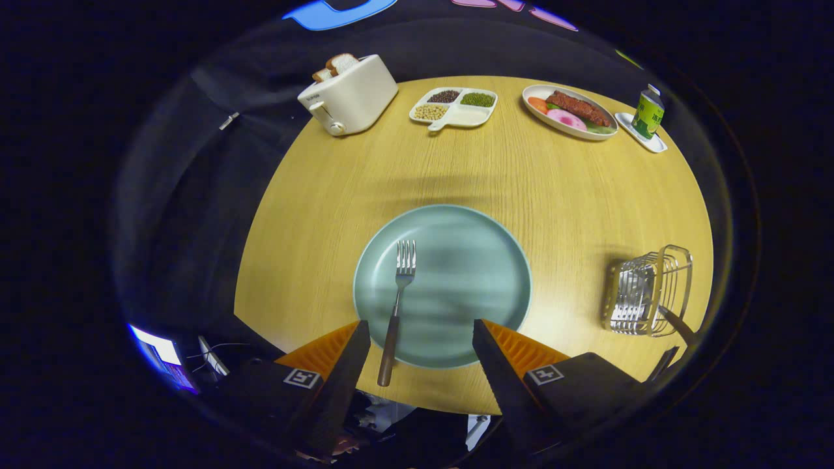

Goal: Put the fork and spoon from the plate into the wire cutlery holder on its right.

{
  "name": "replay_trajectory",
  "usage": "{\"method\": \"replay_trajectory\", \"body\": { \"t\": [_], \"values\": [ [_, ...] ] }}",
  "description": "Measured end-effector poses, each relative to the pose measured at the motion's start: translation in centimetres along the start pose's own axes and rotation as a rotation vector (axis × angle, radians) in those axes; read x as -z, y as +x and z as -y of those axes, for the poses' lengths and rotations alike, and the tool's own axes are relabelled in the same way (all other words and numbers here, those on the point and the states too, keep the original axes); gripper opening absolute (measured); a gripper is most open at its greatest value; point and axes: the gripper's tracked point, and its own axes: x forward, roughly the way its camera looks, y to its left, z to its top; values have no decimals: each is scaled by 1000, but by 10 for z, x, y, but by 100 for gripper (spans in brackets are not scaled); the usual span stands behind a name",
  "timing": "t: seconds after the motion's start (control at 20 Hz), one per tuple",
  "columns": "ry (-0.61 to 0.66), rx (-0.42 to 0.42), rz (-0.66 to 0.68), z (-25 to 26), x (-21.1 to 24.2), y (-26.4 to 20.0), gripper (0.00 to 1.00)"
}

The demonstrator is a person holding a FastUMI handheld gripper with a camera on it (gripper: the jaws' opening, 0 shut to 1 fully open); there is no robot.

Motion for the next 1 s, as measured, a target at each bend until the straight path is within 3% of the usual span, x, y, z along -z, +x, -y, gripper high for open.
{"method": "replay_trajectory", "body": {
  "t": [0.25,0.4,0.7,0.8,1.0],
  "values": [
    [-6,52,-78,4,20,42,99],
    [26,58,-115,3,24,52,99],
    [-32,86,-164,3,33,63,98],
    [-22,94,-201,6,39,65,89],
    [-30,64,-234,7,40,69,37]
  ]
}}
